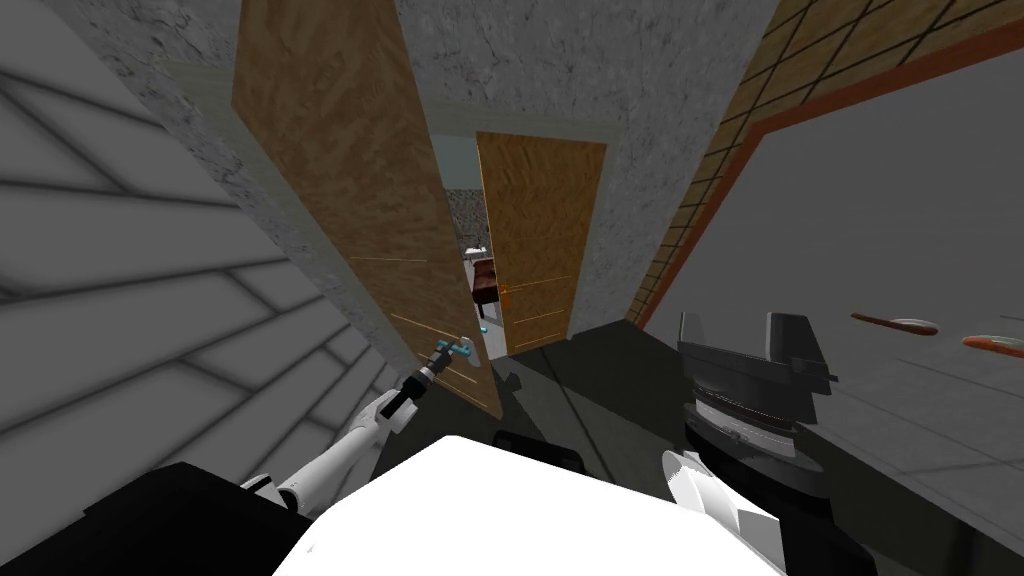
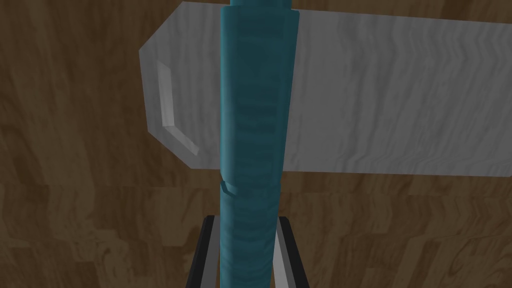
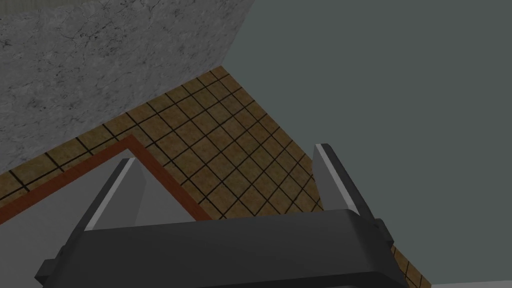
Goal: Pull the door open
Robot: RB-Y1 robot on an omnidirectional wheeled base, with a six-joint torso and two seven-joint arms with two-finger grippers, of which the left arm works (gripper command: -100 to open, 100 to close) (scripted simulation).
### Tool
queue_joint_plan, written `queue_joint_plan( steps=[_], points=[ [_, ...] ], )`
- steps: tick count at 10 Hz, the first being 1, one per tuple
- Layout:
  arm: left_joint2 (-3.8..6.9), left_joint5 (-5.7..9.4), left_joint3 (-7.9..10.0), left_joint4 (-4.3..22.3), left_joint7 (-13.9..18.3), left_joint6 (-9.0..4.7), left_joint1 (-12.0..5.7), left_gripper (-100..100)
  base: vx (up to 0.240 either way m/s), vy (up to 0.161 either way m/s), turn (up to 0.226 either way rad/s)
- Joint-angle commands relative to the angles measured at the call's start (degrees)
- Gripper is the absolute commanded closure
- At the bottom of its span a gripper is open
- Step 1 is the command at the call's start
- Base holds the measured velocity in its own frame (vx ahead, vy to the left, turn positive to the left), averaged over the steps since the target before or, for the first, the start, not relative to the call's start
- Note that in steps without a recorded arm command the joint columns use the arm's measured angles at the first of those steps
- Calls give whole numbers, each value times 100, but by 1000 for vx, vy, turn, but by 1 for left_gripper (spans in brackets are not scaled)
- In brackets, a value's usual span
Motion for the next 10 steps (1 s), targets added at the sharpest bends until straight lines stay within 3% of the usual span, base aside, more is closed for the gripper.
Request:
queue_joint_plan(
  steps=[1,10],
  points=[
    [0,0,0,0,0,0,0,100,-87,59,-27],
    [231,-80,-245,238,267,-606,77,100,-202,105,-158]
  ],
)
